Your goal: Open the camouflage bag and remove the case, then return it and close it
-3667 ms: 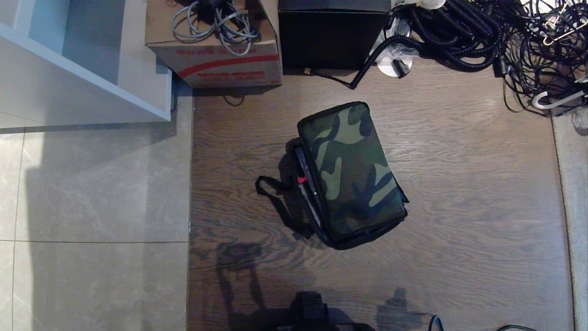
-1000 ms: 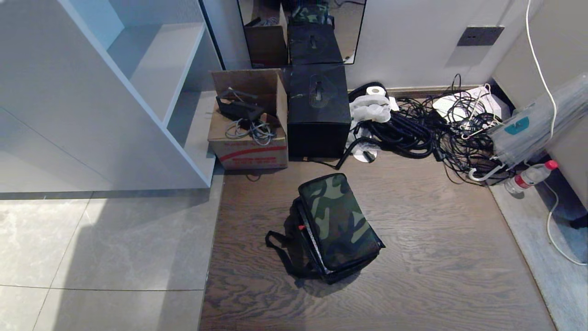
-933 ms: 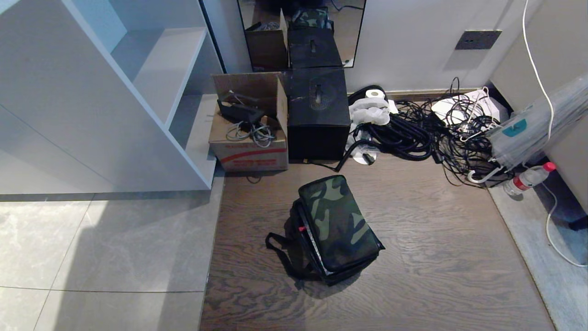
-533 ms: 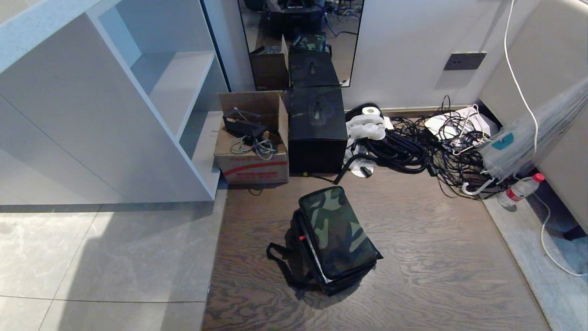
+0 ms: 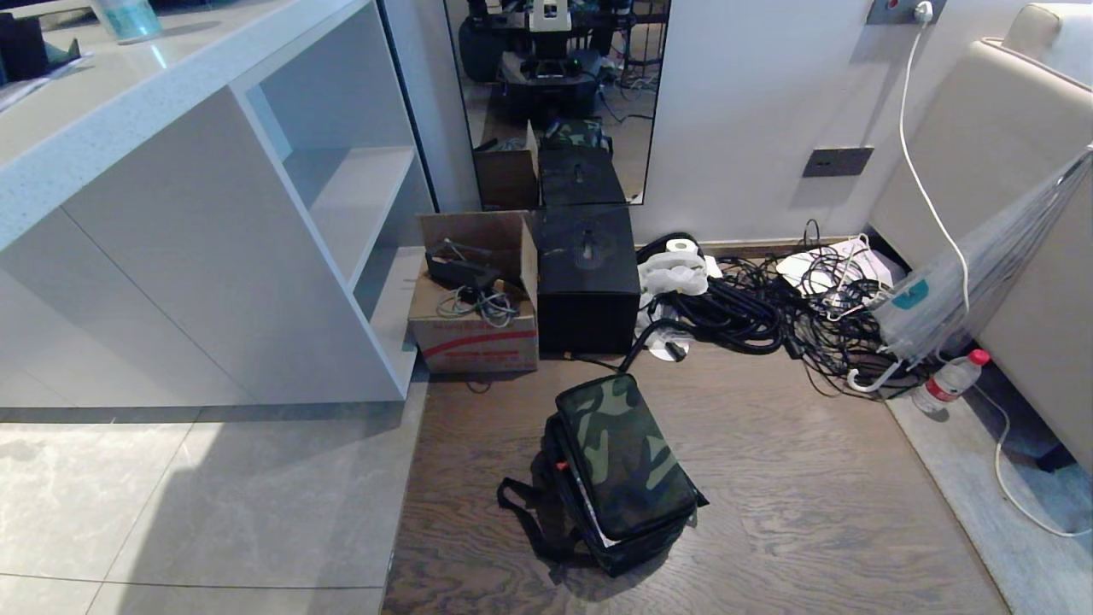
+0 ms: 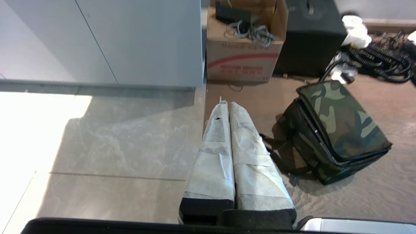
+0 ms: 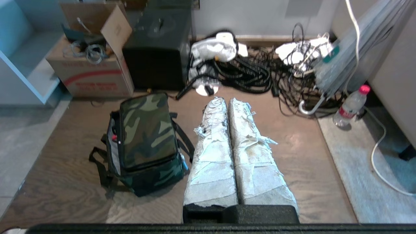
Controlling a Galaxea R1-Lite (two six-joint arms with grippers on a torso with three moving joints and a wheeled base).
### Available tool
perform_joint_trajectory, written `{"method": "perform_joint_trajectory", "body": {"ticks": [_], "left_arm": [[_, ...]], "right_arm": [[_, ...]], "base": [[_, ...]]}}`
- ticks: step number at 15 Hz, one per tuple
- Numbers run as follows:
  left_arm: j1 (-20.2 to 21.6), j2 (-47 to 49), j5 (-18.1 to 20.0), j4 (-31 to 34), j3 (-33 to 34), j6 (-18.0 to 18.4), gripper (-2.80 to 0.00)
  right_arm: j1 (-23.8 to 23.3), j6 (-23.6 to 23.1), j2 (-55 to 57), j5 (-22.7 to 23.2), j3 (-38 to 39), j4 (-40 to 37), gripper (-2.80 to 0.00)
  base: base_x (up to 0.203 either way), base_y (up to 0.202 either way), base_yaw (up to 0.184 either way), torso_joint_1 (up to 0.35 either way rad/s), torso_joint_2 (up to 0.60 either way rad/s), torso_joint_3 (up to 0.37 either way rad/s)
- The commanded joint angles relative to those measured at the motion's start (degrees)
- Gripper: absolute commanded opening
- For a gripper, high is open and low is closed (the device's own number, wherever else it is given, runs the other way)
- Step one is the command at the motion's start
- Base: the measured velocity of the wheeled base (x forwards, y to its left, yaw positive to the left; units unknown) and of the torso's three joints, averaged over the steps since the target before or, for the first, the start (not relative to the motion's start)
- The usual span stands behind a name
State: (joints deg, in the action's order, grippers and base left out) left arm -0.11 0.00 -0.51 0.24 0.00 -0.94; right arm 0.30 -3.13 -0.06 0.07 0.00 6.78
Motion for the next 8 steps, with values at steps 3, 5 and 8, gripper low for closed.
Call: {"method": "perform_joint_trajectory", "body": {"ticks": [3,5,8], "left_arm": [[0.0,0.0,0.0,0.0,0.0,0.0,-2.8],[0.0,0.0,0.0,0.0,0.0,0.0,-2.8],[0.0,0.0,0.0,0.0,0.0,0.0,-2.8]], "right_arm": [[0.0,0.0,0.1,0.0,2.3,0.1,-2.8],[0.0,0.0,0.1,0.0,2.3,0.1,-2.8],[0.0,0.0,0.1,0.0,2.3,0.1,-2.8]], "base": [[0.0,0.0,0.0,0.005,0.0,0.198],[0.0,0.0,0.0,-0.002,0.01,0.204],[0.0,0.0,0.0,0.004,0.0,0.209]]}}
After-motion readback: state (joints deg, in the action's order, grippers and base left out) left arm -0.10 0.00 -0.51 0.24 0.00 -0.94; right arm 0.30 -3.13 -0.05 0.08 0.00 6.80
